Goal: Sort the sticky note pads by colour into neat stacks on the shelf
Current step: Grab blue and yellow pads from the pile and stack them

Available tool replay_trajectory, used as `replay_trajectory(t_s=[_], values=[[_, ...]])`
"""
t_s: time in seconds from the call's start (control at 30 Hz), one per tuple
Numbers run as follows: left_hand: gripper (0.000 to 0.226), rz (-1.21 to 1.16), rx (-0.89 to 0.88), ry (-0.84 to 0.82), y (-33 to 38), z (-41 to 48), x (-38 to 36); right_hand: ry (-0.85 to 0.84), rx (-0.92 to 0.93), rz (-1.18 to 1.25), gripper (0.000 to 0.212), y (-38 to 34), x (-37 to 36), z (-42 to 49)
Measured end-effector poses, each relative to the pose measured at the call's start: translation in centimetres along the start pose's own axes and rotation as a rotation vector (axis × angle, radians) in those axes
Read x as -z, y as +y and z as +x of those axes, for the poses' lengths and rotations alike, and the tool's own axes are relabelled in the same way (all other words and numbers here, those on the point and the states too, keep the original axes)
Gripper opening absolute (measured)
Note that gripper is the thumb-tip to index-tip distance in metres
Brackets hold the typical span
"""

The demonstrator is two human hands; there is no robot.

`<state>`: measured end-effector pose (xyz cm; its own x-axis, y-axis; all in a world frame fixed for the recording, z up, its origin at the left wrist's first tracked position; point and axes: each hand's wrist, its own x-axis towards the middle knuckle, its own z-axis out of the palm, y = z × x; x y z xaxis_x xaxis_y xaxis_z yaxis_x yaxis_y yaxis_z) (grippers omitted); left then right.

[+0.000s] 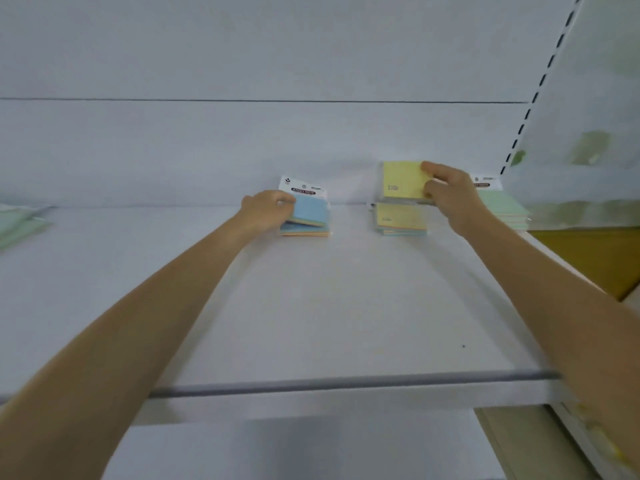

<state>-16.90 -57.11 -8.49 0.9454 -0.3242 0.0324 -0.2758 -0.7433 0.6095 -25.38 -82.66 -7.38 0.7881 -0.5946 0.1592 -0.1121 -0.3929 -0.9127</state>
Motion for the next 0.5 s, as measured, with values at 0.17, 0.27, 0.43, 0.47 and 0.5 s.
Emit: replay_trajectory(t_s=[0.17,0.27,0.43,0.47,0.5], values=[[0.043,0.246,0.026,0.135,0.6,-1.1,-1.5,-0.069,0.034,-0.226,0.043,1.6,-0.1,0.2],[0.036,0.292,-0.209,0.325,2.5,-2.8,-3.2,-0.073,0.097,-0.347,0.046,2.2,-0.6,-0.3],[0.036,0.397,-0.38,0.045,6.2,-4.2,-7.8,-0.156,0.165,-0.442,0.043,3.6,-0.1,0.0],[0.038,0.435,-0.363,0.016,6.6,-4.3,-8.6,-0.185,0.193,-0.432,0.044,3.6,0.2,0.0],[0.04,0.464,-0.344,0.003,6.9,-4.4,-9.1,-0.231,0.231,-0.43,0.048,3.6,0.6,0.0]])
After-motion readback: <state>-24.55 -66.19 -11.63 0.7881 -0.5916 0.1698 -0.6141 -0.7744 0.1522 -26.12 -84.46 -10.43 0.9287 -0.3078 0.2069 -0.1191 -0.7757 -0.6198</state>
